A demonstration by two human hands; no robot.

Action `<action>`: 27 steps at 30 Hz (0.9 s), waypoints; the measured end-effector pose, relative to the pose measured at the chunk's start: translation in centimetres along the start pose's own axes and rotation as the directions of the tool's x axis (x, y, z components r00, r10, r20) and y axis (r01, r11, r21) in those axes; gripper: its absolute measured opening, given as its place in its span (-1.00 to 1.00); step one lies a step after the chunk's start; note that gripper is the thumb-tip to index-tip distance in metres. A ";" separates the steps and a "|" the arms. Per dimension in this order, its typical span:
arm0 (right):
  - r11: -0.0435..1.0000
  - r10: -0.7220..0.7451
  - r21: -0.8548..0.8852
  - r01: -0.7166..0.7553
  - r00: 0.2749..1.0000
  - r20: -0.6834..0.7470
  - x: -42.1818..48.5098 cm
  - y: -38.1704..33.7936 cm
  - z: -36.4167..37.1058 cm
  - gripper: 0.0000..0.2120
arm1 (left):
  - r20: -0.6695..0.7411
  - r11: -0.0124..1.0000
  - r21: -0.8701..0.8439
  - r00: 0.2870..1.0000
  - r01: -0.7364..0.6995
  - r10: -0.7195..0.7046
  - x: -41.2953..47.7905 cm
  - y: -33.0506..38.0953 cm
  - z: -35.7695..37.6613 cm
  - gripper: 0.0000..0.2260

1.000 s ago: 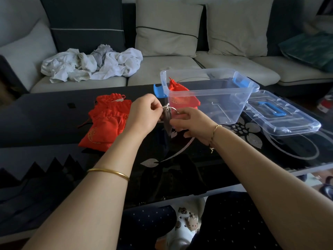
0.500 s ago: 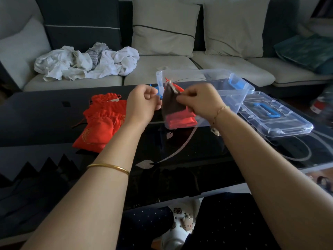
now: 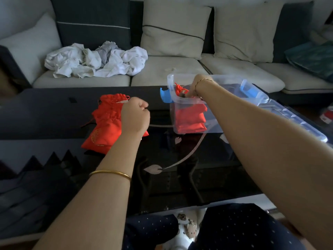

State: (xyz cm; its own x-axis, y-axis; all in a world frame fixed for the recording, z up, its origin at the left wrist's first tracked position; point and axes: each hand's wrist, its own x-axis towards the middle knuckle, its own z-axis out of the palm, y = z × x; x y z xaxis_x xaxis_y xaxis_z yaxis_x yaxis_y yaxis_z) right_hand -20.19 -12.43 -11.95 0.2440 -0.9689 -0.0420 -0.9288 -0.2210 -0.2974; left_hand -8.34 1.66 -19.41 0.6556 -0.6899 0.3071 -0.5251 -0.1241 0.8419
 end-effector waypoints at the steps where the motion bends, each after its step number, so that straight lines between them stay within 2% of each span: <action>1: 0.999 0.015 0.030 -0.013 0.998 -0.068 -0.3 0.3 -0.1 -0.86 | -0.037 0.995 0.099 0.999 -0.006 0.010 0.1 -0.6 -0.4 -0.76; 3: 0.997 0.010 0.071 0.006 0.977 -0.214 -0.4 0.8 -0.1 -0.85 | -0.110 0.952 0.301 0.994 0.057 -0.025 0.1 -1.4 -1.4 -0.73; 5: 0.992 -0.022 0.112 0.059 0.951 -0.308 -0.9 0.8 -0.1 -0.81 | -0.173 0.871 0.448 0.975 0.203 -0.138 -0.2 -1.9 -2.1 -0.71; 7: 0.976 -0.074 0.166 0.141 0.932 -0.355 -2.0 0.2 0.3 -0.86 | -0.204 0.793 0.531 0.954 0.297 -0.221 -0.6 -2.5 -2.7 -0.68; 9: 0.951 -0.150 0.192 0.240 0.908 -0.392 -4.0 -0.8 1.2 -0.81 | -0.211 0.740 0.579 0.940 0.340 -0.267 -0.8 -3.5 -3.0 -0.65; 11: 0.907 -0.261 0.217 0.360 0.887 -0.380 -6.5 -2.1 2.6 -0.77 | -0.205 0.711 0.598 0.928 0.371 -0.311 -1.0 -4.5 -3.4 -0.63; 14: 0.821 -0.410 0.324 0.471 0.880 -0.241 -9.3 -3.9 5.0 -0.78 | -0.194 0.705 0.586 0.914 0.400 -0.357 -1.0 -5.7 -3.9 -0.58; 17: 0.804 -0.453 0.400 0.440 0.889 -0.068 -10.0 -4.4 7.5 -0.80 | -0.186 0.725 0.547 0.905 0.419 -0.383 -1.0 -6.1 -4.4 -0.52; 20: 0.810 -0.405 0.515 0.281 0.903 0.142 -10.1 -4.1 9.2 -0.79 | -0.178 0.761 0.479 0.897 0.438 -0.404 -0.8 -6.2 -4.8 -0.47; 23: 0.767 -0.350 0.633 0.108 0.897 0.271 -10.2 -4.0 9.9 -0.77 | -0.125 0.838 0.201 0.862 0.507 -0.491 -0.2 -6.0 -5.3 -0.47; 25: 0.749 -0.341 0.657 0.082 0.898 0.277 -10.0 -4.0 10.1 -0.72 | -0.004 0.862 -0.004 0.862 0.507 -0.507 0.1 -5.7 -5.5 -0.52; 27: 0.717 -0.341 0.693 0.069 0.902 0.263 -9.8 -3.9 10.2 -0.68 | 0.146 0.856 -0.138 0.865 0.499 -0.480 -0.2 -5.0 -5.5 -0.53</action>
State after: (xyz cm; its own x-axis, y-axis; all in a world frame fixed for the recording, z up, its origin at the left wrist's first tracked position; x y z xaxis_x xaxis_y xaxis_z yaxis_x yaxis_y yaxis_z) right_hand -16.12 -0.94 -20.07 0.6106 -0.7694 -0.1877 -0.4561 -0.1479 -0.8775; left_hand -2.84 6.30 -21.26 0.7399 -0.6412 -0.2036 -0.0474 -0.3515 0.9350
